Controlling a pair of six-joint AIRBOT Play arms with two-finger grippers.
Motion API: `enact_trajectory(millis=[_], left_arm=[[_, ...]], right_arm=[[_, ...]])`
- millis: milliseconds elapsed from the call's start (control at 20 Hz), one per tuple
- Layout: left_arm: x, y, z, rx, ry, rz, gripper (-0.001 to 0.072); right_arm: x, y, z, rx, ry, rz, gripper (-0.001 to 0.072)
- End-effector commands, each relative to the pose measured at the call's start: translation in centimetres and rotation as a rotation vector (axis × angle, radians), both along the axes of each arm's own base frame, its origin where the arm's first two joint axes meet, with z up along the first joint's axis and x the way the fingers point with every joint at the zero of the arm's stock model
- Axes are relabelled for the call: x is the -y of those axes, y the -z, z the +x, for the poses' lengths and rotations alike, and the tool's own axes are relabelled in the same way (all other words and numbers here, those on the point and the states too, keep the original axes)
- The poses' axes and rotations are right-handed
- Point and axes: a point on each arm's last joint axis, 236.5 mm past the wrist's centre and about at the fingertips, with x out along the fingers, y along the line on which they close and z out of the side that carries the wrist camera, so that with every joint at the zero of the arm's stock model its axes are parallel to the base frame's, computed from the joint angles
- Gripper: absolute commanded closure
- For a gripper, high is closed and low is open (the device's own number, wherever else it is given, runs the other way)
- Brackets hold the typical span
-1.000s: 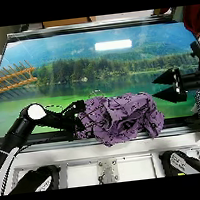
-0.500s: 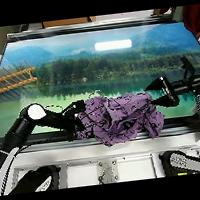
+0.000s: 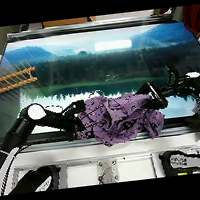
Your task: Fold the clothes and pants, and hang the long-sleeved shirts on hangers.
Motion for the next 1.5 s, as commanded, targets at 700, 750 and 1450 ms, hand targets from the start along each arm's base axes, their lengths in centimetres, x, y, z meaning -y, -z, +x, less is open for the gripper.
enact_trajectory(millis=[700,750,1450], left_arm=[[-0.01,0.04,0.03,0.0,-0.001,0.0,0.0692],[-0.01,0.04,0.03,0.0,-0.001,0.0,0.0693],[-0.02,0.05,0.01,0.0,0.0,0.001,0.0692]], right_arm=[[-1.2,0.82,0.19,-0.009,-0.014,-0.006,0.0009],[-1.4,0.88,0.03,-0.01,-0.023,-0.009,0.0009],[-1.57,1.0,0.06,-0.009,-0.024,-0.014,0.0009]])
